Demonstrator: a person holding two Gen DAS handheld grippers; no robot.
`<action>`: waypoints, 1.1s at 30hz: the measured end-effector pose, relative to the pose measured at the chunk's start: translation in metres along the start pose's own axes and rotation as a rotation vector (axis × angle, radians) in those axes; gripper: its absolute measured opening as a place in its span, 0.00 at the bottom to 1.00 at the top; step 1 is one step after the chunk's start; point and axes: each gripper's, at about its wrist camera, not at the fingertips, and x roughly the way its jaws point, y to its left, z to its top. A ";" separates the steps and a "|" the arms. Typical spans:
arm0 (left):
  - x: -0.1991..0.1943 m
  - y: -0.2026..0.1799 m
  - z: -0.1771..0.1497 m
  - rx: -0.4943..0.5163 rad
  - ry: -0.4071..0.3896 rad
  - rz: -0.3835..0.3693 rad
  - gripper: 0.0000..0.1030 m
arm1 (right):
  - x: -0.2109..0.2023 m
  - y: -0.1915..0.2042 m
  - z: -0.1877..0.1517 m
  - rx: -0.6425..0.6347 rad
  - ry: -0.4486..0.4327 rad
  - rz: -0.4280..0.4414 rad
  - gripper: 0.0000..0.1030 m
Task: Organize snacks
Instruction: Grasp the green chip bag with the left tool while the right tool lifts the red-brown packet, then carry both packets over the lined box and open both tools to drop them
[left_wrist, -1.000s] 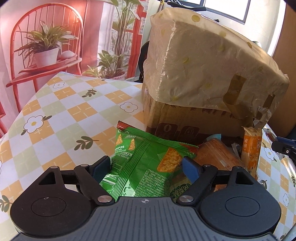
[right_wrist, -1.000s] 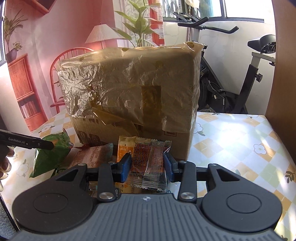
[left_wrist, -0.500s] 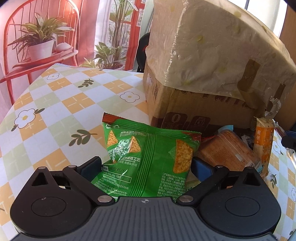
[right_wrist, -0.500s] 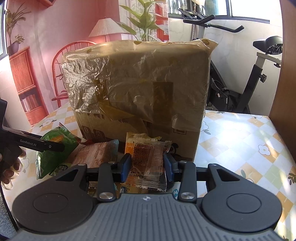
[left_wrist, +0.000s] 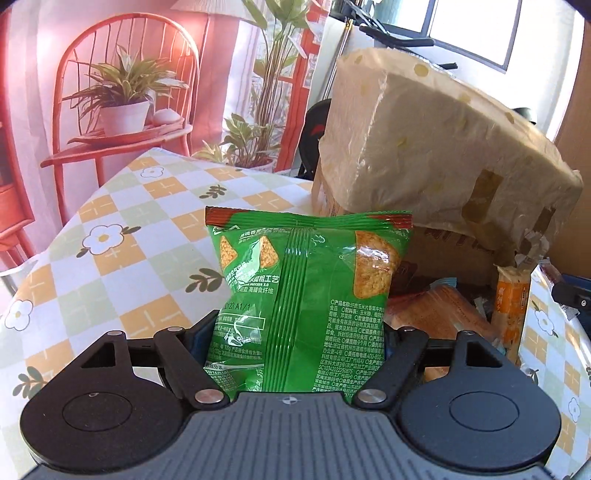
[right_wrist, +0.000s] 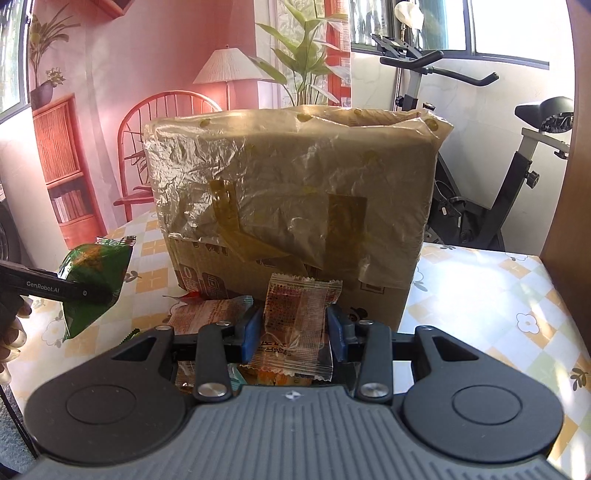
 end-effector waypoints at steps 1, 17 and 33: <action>-0.007 -0.001 0.004 0.000 -0.017 0.005 0.79 | -0.002 0.001 0.002 -0.004 -0.010 0.003 0.39; -0.076 -0.088 0.117 0.081 -0.309 -0.006 0.79 | -0.035 0.010 0.075 -0.080 -0.224 0.062 0.39; 0.048 -0.184 0.225 0.178 -0.179 -0.036 0.79 | 0.025 -0.037 0.155 -0.124 -0.210 -0.053 0.40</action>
